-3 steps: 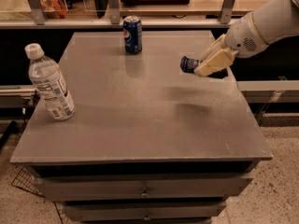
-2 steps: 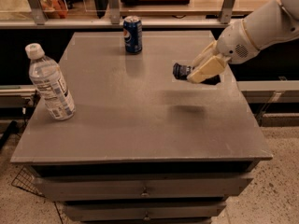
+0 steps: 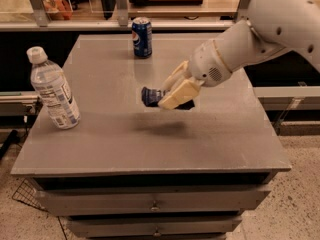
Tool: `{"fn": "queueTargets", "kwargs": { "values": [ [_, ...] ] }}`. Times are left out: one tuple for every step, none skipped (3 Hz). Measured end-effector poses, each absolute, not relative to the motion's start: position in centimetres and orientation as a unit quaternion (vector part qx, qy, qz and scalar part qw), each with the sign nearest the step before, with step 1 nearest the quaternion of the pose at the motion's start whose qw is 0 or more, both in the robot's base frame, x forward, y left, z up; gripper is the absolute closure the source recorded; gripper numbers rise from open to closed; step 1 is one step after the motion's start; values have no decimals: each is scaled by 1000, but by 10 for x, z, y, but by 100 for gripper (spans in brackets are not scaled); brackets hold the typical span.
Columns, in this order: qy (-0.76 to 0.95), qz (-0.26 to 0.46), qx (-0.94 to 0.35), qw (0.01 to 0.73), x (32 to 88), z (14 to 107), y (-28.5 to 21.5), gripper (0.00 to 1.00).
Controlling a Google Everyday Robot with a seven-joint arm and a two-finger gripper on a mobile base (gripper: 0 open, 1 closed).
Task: Move rxbar blueberry near blue plastic bottle
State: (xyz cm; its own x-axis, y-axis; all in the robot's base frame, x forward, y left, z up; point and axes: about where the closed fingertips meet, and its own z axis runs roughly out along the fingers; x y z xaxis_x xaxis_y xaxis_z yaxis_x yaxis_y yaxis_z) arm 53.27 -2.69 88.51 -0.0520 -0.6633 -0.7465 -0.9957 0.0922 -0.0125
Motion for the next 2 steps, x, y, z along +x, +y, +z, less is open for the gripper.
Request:
{"fn": "queueTargets", "kwargs": {
  "values": [
    [640, 303, -633, 312, 515, 876, 29, 100],
    [625, 313, -637, 326, 515, 878, 58, 100]
  ]
}}
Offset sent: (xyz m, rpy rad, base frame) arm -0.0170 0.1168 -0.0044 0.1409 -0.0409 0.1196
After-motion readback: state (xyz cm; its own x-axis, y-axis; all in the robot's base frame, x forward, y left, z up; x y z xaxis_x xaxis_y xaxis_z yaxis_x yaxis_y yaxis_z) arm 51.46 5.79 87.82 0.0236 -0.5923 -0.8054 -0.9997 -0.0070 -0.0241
